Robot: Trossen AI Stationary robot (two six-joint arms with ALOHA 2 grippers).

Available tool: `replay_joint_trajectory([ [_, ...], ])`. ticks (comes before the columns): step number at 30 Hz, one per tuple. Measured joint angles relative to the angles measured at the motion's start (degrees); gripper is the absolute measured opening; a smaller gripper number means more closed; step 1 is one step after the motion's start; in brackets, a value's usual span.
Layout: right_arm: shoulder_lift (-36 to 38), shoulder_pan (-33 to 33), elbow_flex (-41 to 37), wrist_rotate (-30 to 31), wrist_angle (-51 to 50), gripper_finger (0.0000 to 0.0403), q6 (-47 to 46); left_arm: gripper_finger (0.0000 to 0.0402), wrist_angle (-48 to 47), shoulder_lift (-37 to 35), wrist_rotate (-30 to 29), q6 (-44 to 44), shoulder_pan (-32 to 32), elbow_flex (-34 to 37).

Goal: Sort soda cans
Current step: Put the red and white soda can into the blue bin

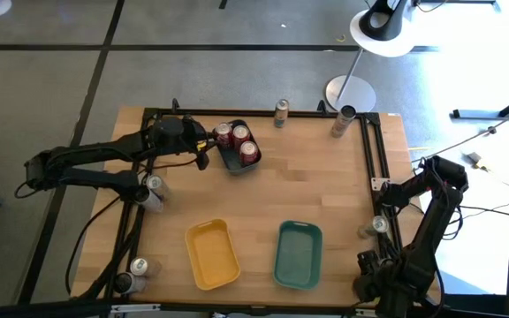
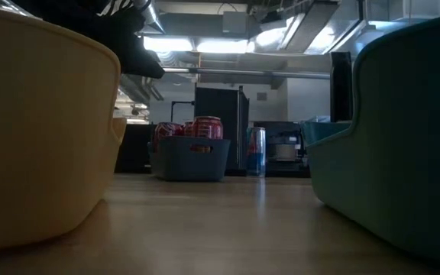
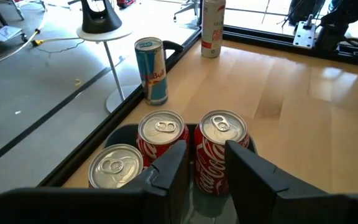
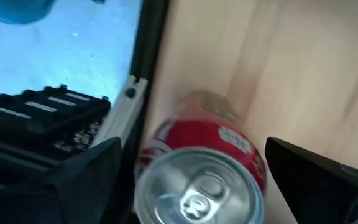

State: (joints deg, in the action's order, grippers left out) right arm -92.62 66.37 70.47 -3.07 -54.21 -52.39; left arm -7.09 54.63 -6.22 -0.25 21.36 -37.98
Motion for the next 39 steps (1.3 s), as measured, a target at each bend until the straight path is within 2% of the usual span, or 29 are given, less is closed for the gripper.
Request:
replay_joint_trajectory([
  [7,0.0,0.0,0.0,1.2,5.0,0.0395,0.1,0.01,-0.1,0.3,0.0,-5.8,0.0,0.0],
  [10,-0.1,0.0,0.0,5.0,5.6,0.0395,-0.2,0.01,0.0,0.3,0.0,-5.4,0.0,0.0],
  [14,-0.2,0.0,-0.1,6.0,6.8,0.0395,0.1,0.01,0.0,0.3,0.0,-5.7,0.0,0.0],
  [20,-0.3,0.0,-0.1,4.8,3.9,0.0395,1.2,0.01,0.0,0.3,0.0,-5.8,0.0,0.0],
  [28,-0.3,0.0,-0.1,3.5,8.1,0.0395,1.4,0.01,0.0,0.3,0.0,-7.9,0.0,0.0],
  [33,-0.3,0.0,-0.1,8.9,10.8,0.0394,-2.7,0.01,0.0,0.3,0.0,-8.0,0.0,0.0],
  [36,-0.3,-0.2,-0.1,8.9,11.4,0.0395,-5.2,0.01,0.0,0.3,0.0,-7.3,0.0,0.0],
  [39,-0.2,-0.5,-0.1,8.1,9.5,0.0394,-3.0,0.01,0.0,0.3,0.0,-7.3,0.0,0.0],
])
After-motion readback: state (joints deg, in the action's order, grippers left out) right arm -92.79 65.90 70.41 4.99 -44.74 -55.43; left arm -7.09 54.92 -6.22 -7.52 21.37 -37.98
